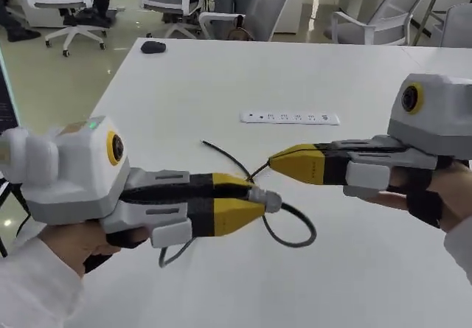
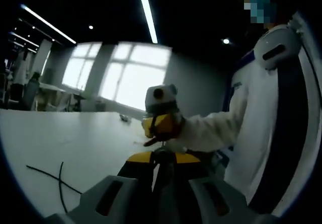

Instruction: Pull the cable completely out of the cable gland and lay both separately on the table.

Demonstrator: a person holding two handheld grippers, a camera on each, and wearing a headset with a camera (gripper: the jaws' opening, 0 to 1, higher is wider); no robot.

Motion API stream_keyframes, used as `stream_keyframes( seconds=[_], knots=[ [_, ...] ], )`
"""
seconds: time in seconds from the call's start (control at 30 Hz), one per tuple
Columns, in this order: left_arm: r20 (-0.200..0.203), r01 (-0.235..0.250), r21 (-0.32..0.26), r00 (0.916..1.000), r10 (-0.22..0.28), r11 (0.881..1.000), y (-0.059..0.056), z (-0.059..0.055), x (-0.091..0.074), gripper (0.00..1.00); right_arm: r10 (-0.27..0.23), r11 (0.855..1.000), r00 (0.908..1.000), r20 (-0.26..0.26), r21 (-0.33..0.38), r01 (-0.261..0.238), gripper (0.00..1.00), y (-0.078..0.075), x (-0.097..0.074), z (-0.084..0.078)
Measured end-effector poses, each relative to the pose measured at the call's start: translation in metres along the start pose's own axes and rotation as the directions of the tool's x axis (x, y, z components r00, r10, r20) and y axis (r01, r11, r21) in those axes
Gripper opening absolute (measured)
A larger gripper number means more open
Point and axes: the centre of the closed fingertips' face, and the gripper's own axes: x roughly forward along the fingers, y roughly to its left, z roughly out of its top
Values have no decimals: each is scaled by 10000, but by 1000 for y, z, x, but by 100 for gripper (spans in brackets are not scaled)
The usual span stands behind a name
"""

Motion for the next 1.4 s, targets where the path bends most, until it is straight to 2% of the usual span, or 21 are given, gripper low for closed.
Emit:
stream_keyframes(
  seconds=[0.03,0.07,0.1,0.13,0.2,0.23,0.27,0.3,0.37,0.5,0.53,0.63,0.77,0.9,0.93,1.0,1.07,1.1,1.13,1.23,1.4],
  knots=[
    [360,-16,-236,9993,25,9997,1,7,0,15,372,9987,9993,82,345,-375,0,7,0,0],
    [199,118,-247,9997,-113,9996,1,6,-4,15,174,9979,9945,1032,596,-237,0,4,1,17],
    [544,-66,34,9985,64,10000,4,12,-5,15,38,9967,9967,814,804,-104,0,1,-4,12],
    [587,-47,77,9983,43,10000,3,13,-7,15,102,9965,9960,893,815,-175,2,0,-8,13],
    [836,-32,536,9965,-13,9986,1,20,-10,15,-7,9791,9986,527,2029,-100,19,-3,-10,4],
    [907,-13,604,9959,-42,9982,0,22,-11,15,105,9743,9997,219,2249,-152,24,-4,-10,-3],
    [909,31,678,9958,-92,9977,-2,22,-11,15,340,9738,9994,60,2248,-345,23,-1,-9,-7],
    [717,207,962,9970,-277,9951,-5,20,-11,15,393,9783,9990,211,2029,-428,22,-1,-7,-6],
    [404,325,1289,9985,-380,9911,-9,16,-9,15,908,9659,9953,323,2406,-959,23,8,-3,-5],
    [169,603,1674,9978,-641,9840,-15,11,-3,15,1118,9637,9937,49,2435,-1096,16,8,5,-12],
    [106,515,1739,9985,-542,9834,-12,10,-3,15,1314,9560,9913,55,2639,-1282,13,9,5,-12],
    [360,426,1542,9982,-487,9871,-9,13,-6,15,1179,9560,9925,322,2665,-1222,12,5,5,-10],
    [338,415,1591,9983,-475,9864,-8,12,-6,15,1127,9582,9930,358,2604,-1182,13,2,7,-11],
    [435,474,1712,9975,-556,9841,-9,13,-6,15,1156,9390,9884,984,3137,-1410,12,-1,5,-6],
    [370,584,1724,9971,-658,9833,-10,12,-6,15,1212,9393,9890,850,3124,-1419,12,1,6,-8],
    [286,510,1780,9980,-569,9827,-9,11,-6,15,938,9667,9943,516,2340,-1033,12,-1,8,-11],
    [347,474,1541,9980,-533,9869,-6,11,-6,15,897,9646,9945,533,2441,-1001,11,0,9,-9],
    [366,311,1044,9987,-351,9941,-2,10,-6,15,780,9697,9956,512,2278,-877,11,-2,9,-9],
    [344,245,956,9990,-279,9951,0,9,-7,15,524,9762,9979,379,2087,-592,10,-6,10,-10],
    [339,145,475,9993,-161,9988,3,7,-7,14,446,9854,9989,173,1636,-469,10,-6,10,-11],
    [-159,140,-170,9998,-143,9998,1,-4,-9,14,187,9993,9979,-621,323,-167,9,-6,11,-21]
  ],
)
